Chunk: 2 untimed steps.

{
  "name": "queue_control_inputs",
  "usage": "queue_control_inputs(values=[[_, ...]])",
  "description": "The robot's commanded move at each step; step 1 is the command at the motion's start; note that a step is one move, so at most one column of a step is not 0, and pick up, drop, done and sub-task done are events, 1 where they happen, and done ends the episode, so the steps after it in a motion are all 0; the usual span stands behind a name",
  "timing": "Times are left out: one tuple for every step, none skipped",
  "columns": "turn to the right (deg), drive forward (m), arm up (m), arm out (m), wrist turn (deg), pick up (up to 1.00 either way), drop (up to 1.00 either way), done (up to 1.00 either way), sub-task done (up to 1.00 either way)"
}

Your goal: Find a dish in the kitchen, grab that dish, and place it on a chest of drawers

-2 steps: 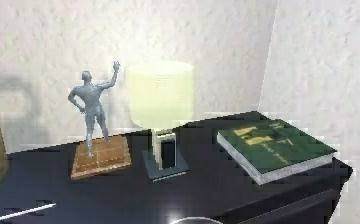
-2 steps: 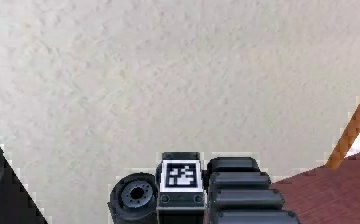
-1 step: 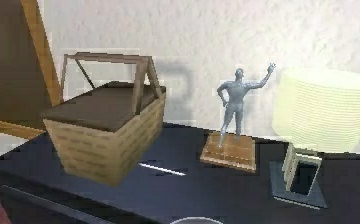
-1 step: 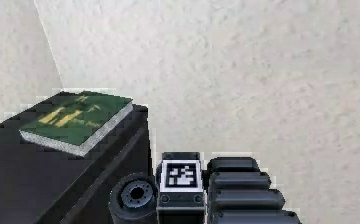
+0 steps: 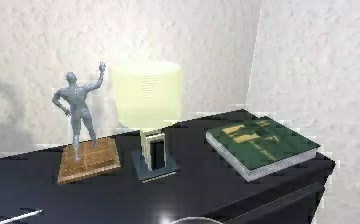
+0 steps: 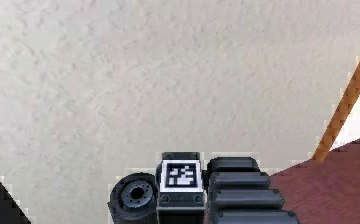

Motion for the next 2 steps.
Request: queue_control_inputs(values=[[0.0, 0.1, 0.0, 0.0, 0.0, 0.0, 0.0, 0.0, 0.0], [-39.0, 0.0, 0.0, 0.0, 0.0, 0.0, 0.0, 0.0, 0.0]])
